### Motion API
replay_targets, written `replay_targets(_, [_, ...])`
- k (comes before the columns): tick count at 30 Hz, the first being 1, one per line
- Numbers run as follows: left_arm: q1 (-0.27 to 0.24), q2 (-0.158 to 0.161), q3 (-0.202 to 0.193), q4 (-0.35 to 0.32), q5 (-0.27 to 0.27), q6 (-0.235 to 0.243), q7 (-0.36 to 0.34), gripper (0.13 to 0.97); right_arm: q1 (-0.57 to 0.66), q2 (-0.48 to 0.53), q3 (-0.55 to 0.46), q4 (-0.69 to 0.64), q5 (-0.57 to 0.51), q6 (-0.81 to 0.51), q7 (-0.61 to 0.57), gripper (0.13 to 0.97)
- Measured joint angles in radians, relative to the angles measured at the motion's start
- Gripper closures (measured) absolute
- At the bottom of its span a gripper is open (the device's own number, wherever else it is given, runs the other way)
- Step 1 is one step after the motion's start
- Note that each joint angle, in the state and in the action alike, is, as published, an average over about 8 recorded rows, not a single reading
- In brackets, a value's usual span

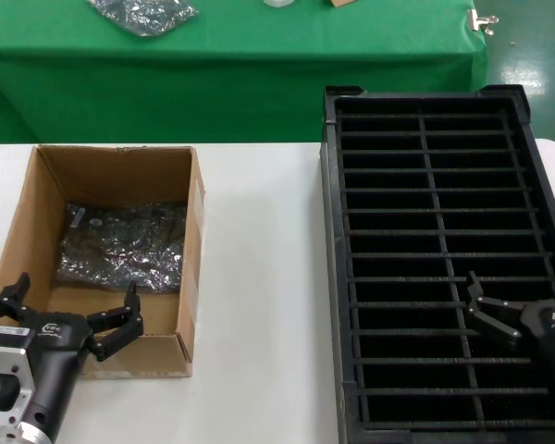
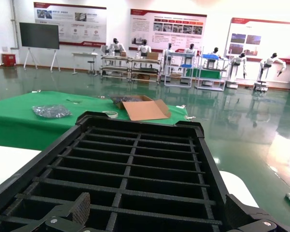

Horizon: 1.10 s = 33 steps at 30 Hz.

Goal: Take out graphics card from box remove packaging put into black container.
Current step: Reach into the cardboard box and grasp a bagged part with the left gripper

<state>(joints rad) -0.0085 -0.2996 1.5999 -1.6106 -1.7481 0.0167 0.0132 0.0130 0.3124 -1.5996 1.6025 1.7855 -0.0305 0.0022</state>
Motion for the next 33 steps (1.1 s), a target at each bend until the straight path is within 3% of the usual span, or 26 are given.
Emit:
replay_targets(10, [0.0,0.0,0.0,0.0,0.0,0.0,0.0,0.132,0.0,0.0,0.0,0.0,0.0,0.0,0.0,0.129])
replay_targets(14, [0.0,-0.021,0.014,-0.004,-0.01,-0.007,-0.009,0.132,0.0,0.0,0.0,0.0,0.0,0.0,0.0,0.129])
replay_targets(17, [-0.006,-0.068,0.042,-0.011,-0.022,-0.016,-0.017,0.132,0.0,0.0,0.0,0.0,0.0,0.0,0.0,0.129])
replay_targets(22, [-0.057,-0.204,0.111,-0.012,-0.002,-0.012,-0.009,0.132,0.0,0.0,0.0,0.0,0.0,0.0,0.0,0.129])
replay_targets(27, [-0.173,-0.311,0.163,0.041,0.127,0.061,0.01,0.132,0.0,0.0,0.0,0.0,0.0,0.0,0.0,0.129])
replay_targets(33, [-0.377,-0.351,0.251,0.199,0.312,0.22,0.093,0.132,0.0,0.0,0.0,0.0,0.0,0.0,0.0,0.129])
